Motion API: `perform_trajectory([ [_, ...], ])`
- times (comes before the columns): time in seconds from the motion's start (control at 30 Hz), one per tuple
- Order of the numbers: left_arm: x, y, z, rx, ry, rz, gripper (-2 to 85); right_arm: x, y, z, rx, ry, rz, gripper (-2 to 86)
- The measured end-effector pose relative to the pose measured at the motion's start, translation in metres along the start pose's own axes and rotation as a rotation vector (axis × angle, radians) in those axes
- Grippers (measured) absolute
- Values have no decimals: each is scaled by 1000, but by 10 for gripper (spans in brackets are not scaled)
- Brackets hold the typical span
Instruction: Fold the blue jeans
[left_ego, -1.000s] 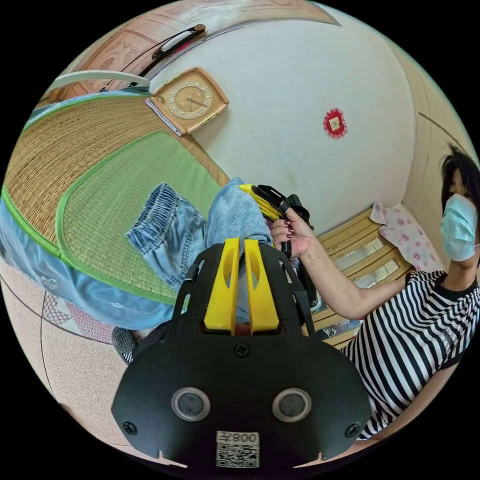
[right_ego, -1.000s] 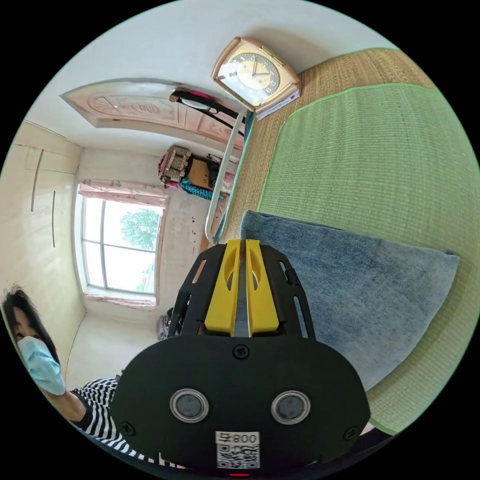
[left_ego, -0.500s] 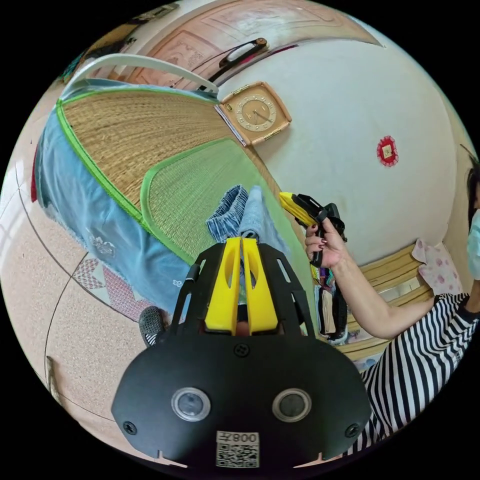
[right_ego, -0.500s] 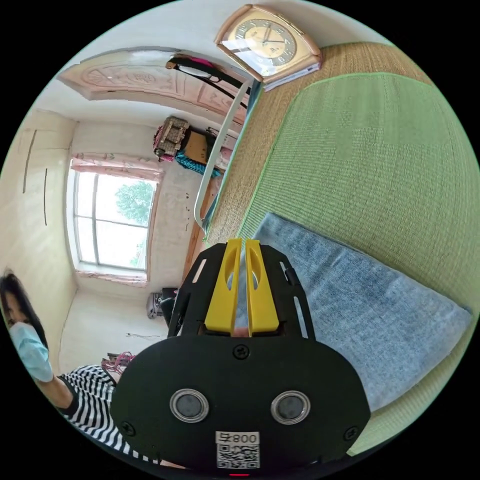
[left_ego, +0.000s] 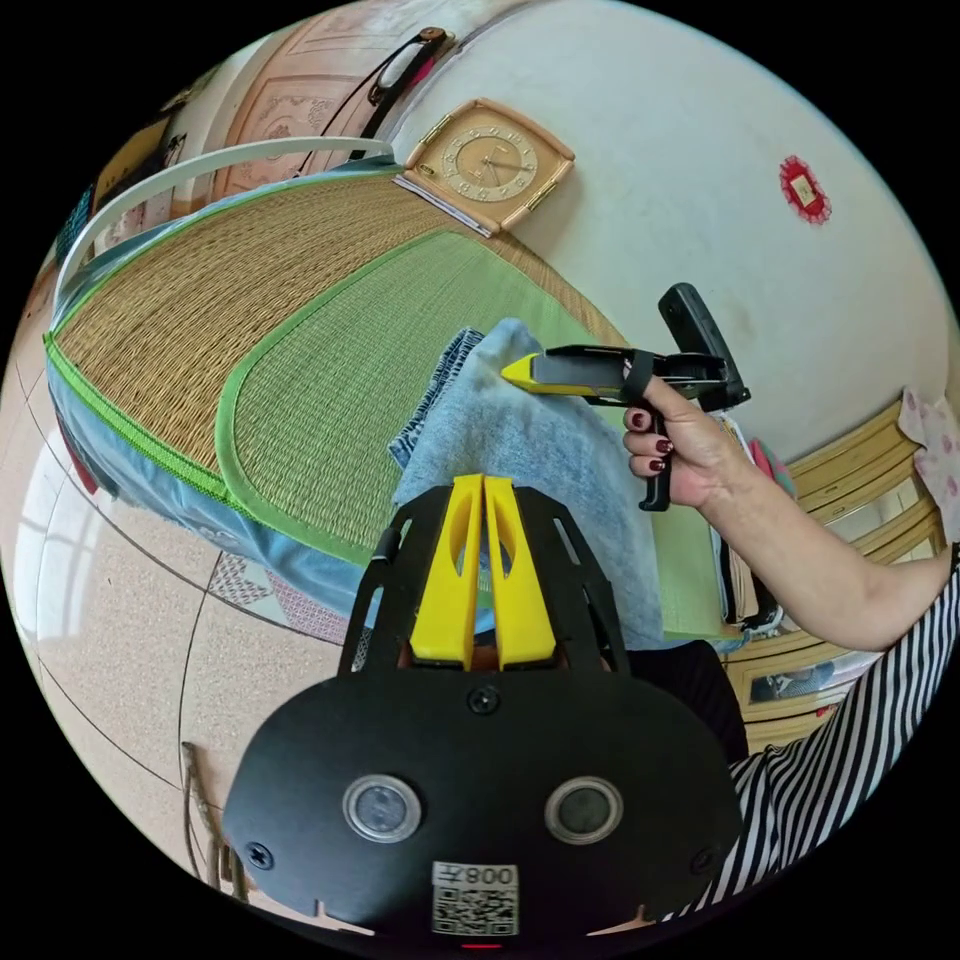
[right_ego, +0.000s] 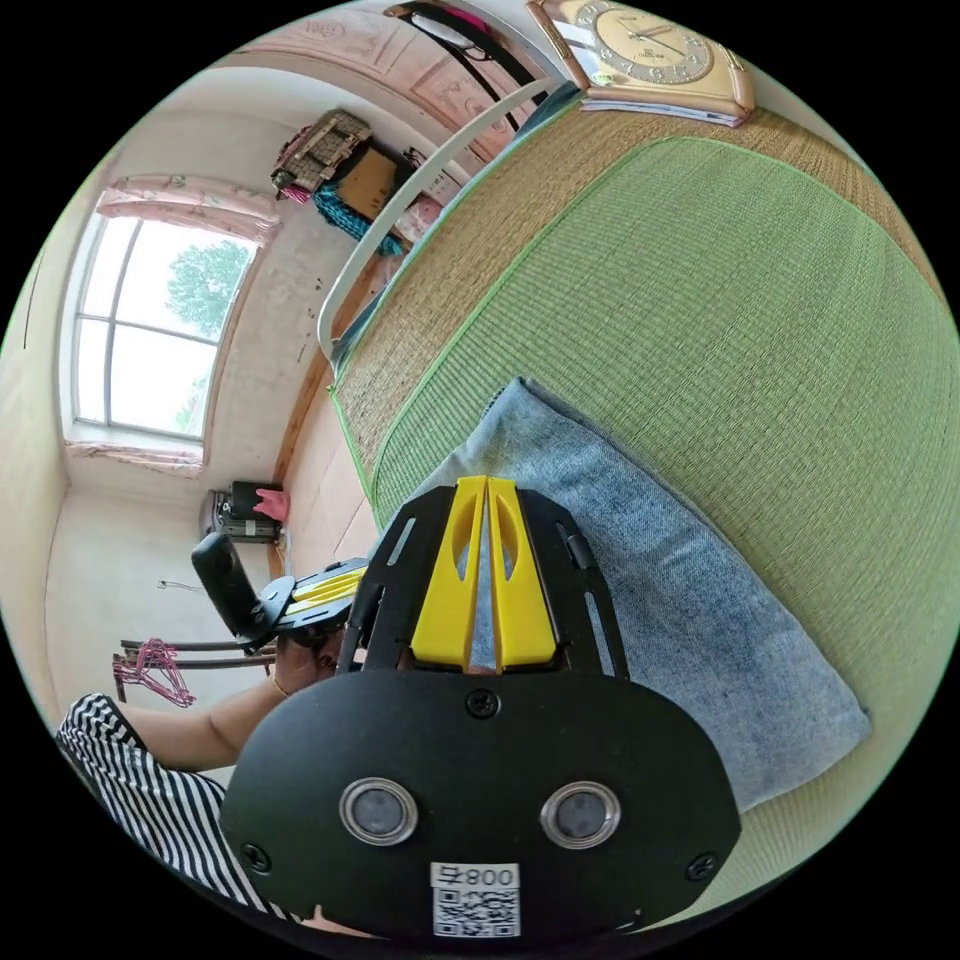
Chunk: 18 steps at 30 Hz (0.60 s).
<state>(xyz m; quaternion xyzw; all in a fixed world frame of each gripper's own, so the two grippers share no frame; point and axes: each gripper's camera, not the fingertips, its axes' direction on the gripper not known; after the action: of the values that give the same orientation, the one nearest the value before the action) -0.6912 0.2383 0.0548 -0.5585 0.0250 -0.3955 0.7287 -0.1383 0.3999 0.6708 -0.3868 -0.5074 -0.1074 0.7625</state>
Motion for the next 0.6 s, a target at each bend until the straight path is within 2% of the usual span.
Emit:
perform_trajectory([
  [0.13, 8, 6, 0, -7, -32, 23, 0, -9, -3, -9, 84, 88, -37, 1],
  [0.6, 38, 16, 16, -60, -138, 135, 1, -12, -26, 38, 23, 245, -114, 2],
])
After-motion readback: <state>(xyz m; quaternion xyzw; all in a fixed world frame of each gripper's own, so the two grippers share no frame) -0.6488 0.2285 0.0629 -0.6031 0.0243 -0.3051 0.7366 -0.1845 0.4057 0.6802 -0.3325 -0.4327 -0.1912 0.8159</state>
